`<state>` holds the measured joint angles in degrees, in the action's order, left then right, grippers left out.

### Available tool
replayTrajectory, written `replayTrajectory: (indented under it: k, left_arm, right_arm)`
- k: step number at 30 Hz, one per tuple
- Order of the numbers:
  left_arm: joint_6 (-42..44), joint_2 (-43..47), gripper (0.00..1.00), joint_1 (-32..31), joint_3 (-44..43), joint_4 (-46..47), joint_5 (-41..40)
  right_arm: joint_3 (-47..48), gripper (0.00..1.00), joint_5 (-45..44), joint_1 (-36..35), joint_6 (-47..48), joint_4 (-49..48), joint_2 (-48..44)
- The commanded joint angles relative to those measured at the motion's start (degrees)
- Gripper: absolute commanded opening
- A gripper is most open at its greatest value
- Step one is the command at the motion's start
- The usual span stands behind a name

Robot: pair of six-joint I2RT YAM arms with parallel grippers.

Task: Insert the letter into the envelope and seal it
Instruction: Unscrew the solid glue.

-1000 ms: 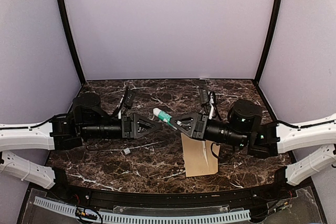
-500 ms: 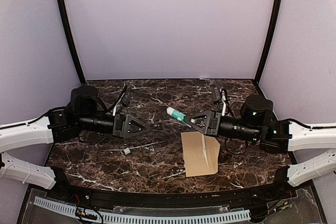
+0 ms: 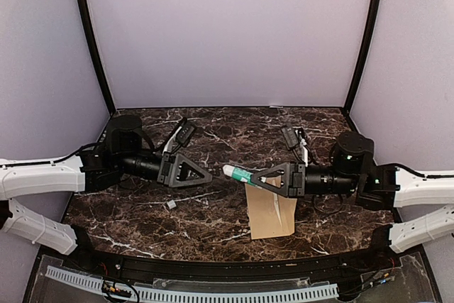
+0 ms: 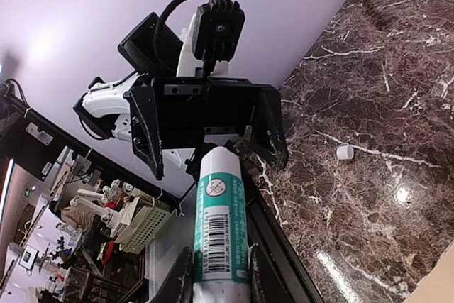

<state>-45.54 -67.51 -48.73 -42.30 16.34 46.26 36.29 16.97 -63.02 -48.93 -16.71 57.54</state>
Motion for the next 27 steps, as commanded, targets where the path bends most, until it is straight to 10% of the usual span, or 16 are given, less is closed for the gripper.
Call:
replayTrajectory:
  k: [1,9,27]
  left_arm:
    - [-1.41,-2.38,0.99,-2.32,-3.89,4.74,3.43]
    - [-3.1,-6.3,0.99,-4.27,-5.59,8.05,4.14]
    - [-4.82,-10.28,0.44,-6.19,-6.36,11.59,6.1]
  right_arm:
    - [0.0,0.08,4.39,0.26,0.88,-3.11,1.26]
    - [0.11,0.07,8.01,0.18,0.7,-5.36,3.91]
    - [1.76,0.06,9.67,0.19,2.1,-4.21,5.99]
